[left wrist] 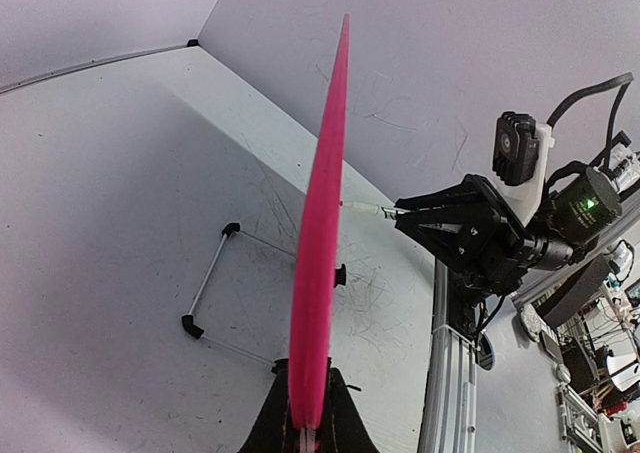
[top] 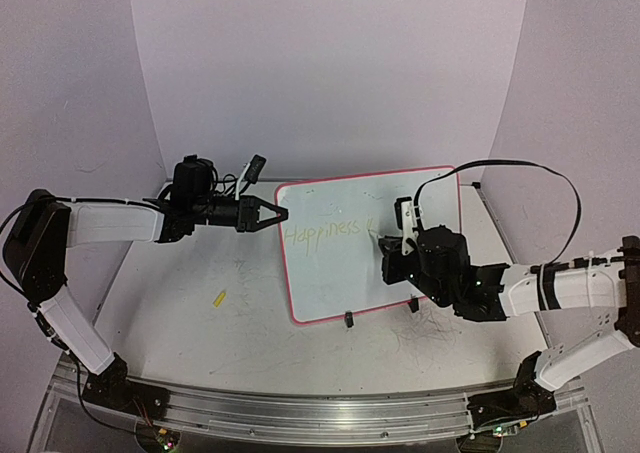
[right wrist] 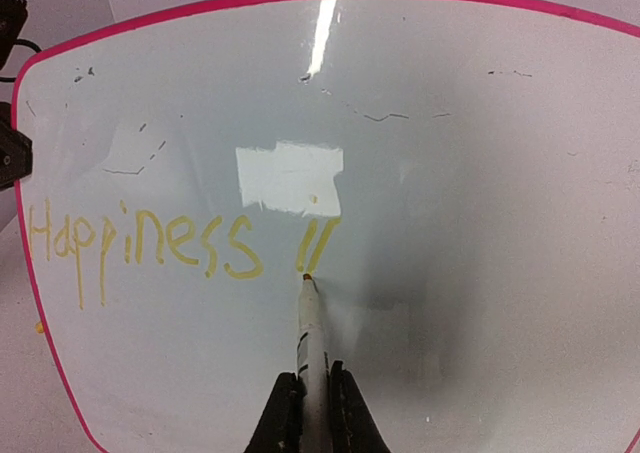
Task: Write a sentence on the whiteboard
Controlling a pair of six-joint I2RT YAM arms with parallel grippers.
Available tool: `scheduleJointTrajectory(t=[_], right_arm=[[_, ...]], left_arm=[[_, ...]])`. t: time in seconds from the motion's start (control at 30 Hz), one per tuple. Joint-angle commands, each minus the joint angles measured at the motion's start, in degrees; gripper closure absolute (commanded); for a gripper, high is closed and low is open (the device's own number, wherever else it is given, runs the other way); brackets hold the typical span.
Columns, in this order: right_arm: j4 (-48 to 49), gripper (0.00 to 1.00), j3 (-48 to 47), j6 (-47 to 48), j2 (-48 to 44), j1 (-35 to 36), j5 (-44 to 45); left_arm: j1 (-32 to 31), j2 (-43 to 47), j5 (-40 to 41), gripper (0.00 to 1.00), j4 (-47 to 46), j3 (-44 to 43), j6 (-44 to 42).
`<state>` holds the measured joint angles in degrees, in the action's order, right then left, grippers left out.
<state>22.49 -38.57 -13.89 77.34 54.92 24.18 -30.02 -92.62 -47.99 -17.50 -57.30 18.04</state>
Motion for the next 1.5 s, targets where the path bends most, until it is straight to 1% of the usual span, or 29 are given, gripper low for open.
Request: scheduleJointTrajectory(t=[0.0,0.27,0.93,1.23,1.47], right_arm=[[0.84,1.00,-1.40,0.08,0.52,0.02,1.43],[3.09,1.00,-2.26,2.00,1.04,-0.33,2.76],[4.48,1.00,-3.55,3.63,1.52,-1.88,4.57],[0.44,1.00,-2.71,0.24,0.06,-1.85,5.43],[-1.32,1.00,-1.40,-1.10,-1.06,-1.79,3.99]], left_arm=[[-0.13,1.33,1.38,1.00,1.89,-1.11,-1.26],[-0.13,1.57,1.30,1.00,1.94,-1.09,-1.36],[-0.13,1.72,1.19,1.00,2.07,-1.10,-1.43],[-0.13,1.74,1.23,1.00,2.03,-1.09,-1.50],[-0.13,1.60,1.29,1.00,2.12,-1.09,-1.43]])
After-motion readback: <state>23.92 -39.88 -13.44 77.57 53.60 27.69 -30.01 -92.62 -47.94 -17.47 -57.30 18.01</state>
